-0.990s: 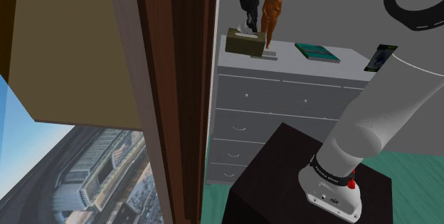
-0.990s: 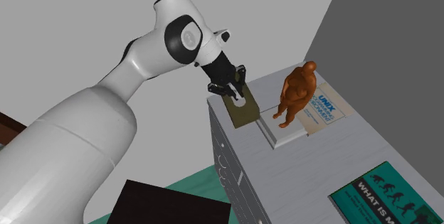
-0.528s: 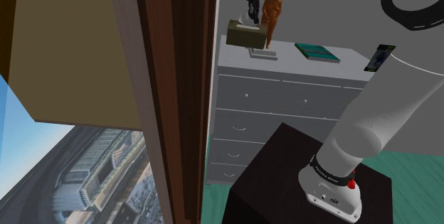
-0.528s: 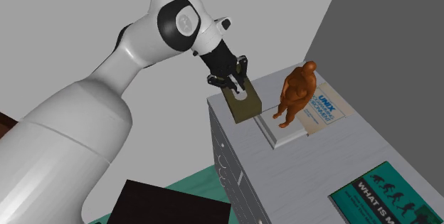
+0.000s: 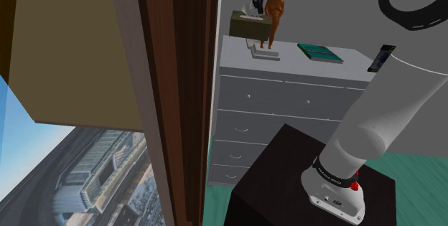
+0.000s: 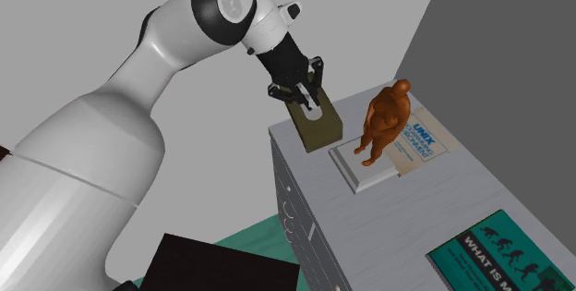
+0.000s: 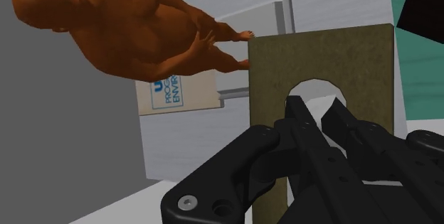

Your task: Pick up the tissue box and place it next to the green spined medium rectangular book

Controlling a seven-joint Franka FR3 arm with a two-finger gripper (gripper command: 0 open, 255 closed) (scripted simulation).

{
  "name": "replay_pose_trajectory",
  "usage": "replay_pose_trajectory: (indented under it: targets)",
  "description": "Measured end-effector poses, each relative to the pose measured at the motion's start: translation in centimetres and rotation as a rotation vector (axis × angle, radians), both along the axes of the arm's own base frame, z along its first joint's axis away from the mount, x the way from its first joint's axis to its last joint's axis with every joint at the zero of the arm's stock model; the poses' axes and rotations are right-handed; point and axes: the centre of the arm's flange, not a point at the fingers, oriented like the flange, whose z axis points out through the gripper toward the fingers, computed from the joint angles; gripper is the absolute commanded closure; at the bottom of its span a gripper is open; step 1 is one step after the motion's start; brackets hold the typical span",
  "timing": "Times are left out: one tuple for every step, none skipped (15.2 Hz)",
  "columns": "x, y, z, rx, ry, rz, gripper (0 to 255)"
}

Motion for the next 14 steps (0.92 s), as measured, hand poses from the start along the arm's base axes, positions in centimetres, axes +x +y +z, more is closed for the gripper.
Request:
replay_pose_trajectory:
  targets:
    - [0.0,0.0,0.6,0.0,0.0,0.0,255]
    - [-0.1,0.0,1.0,0.0,0.0,0.0,255]
    - [0.0,0.0,1.5,0.0,0.0,0.0,255]
    - [0.0,-0.1,2.1,0.0,0.0,0.0,255]
    - [0.0,-0.1,2.6,0.0,0.0,0.0,255]
    - [0.0,-0.1,3.0,0.0,0.0,0.0,255]
    - [0.0,-0.1,3.7,0.0,0.0,0.0,255]
    - [0.0,-0.1,4.2,0.0,0.0,0.0,255]
    - [0.0,-0.1,4.8,0.0,0.0,0.0,255]
    - [-0.1,-0.1,5.3,0.0,0.0,0.0,255]
    - [-0.1,-0.1,5.9,0.0,0.0,0.0,255]
    - [0.0,0.0,6.4,0.0,0.0,0.0,255]
    - [-0.1,0.0,6.9,0.0,0.0,0.0,255]
    - [-0.1,0.0,7.5,0.0,0.0,0.0,255]
